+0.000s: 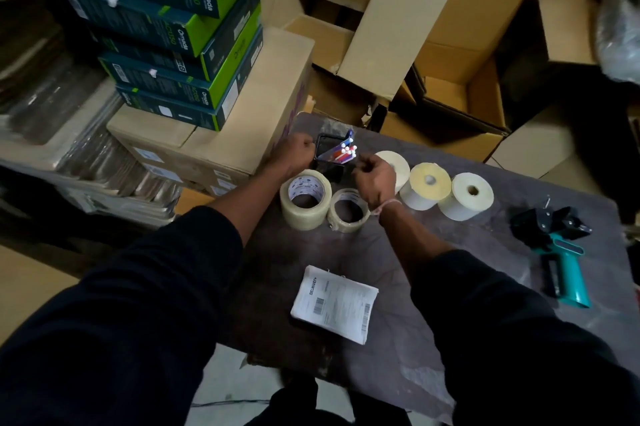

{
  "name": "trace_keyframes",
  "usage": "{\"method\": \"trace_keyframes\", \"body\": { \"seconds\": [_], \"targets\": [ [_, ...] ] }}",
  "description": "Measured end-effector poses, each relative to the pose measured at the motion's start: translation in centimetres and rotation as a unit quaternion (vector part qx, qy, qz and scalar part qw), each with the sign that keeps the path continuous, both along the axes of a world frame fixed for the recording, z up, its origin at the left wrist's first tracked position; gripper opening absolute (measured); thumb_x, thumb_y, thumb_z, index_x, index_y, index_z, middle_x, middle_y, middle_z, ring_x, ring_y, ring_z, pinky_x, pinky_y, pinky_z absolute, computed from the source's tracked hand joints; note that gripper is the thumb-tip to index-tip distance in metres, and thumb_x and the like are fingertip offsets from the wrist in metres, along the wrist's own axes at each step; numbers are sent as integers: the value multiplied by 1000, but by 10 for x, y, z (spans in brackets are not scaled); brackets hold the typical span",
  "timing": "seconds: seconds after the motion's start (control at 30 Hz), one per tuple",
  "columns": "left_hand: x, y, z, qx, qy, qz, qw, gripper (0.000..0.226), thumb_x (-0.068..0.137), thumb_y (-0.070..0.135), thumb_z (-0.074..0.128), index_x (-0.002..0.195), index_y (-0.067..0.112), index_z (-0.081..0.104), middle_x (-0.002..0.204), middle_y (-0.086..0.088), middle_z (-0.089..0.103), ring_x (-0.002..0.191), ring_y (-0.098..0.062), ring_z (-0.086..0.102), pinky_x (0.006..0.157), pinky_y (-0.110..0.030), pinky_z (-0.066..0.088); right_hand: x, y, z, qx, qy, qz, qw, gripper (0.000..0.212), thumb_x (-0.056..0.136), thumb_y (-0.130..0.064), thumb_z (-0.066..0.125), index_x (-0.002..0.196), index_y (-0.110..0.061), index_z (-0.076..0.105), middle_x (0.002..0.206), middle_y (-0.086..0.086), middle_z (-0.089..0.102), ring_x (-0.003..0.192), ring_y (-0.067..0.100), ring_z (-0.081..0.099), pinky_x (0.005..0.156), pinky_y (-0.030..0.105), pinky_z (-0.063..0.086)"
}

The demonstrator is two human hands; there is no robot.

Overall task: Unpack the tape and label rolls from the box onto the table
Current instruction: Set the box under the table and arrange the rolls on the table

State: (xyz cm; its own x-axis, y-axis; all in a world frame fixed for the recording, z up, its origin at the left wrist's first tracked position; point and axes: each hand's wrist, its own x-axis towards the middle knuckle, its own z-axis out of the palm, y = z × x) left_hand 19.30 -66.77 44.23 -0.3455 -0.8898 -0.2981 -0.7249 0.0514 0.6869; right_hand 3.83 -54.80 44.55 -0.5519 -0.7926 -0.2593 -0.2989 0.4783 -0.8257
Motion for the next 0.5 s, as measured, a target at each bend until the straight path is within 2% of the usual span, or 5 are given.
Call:
{"method": "trace_keyframes", "body": {
  "seconds": [0.07,0.2,0.27,0.4,0.5],
  "targets": [
    [-8,-12,-11,14,4,-11,1000,33,87,28,49,102,11,72,105,-15,73,99,-34,67,93,-45,54,0,-14,-2,10,-51,2,999,35,89,-5,59,122,-11,67,112,6,72,102,18,67,96,30,53],
    [-21,-38,-47,57,40,-17,997,34,80,18,55,106,14,76,107,-14,76,102,-31,70,97,-46,55,-18,-37,-45,28,-80,35,996,42,71,-25,66,112,-18,70,100,-2,77,99,20,71,95,45,55],
    [-25,-51,-65,72,60,-20,995,36,83,8,59,117,8,72,114,-16,74,109,-32,69,101,-49,53,-19,-38,-51,17,-89,41,995,39,68,-24,66,107,-17,71,94,0,77,98,22,72,92,48,56],
    [-22,-53,-67,64,53,-18,996,40,80,10,59,117,12,72,113,-13,75,107,-31,70,100,-48,54,-9,-30,-13,18,-19,45,999,46,75,-16,77,119,-11,64,109,1,73,101,18,68,97,40,54],
    [-21,-55,-70,57,57,-18,997,39,78,15,60,116,17,73,111,-8,77,105,-27,71,98,-46,55,-11,-37,-6,-1,64,49,997,75,61,-40,87,126,-18,55,118,5,66,104,19,65,94,36,54]
  ]
}}
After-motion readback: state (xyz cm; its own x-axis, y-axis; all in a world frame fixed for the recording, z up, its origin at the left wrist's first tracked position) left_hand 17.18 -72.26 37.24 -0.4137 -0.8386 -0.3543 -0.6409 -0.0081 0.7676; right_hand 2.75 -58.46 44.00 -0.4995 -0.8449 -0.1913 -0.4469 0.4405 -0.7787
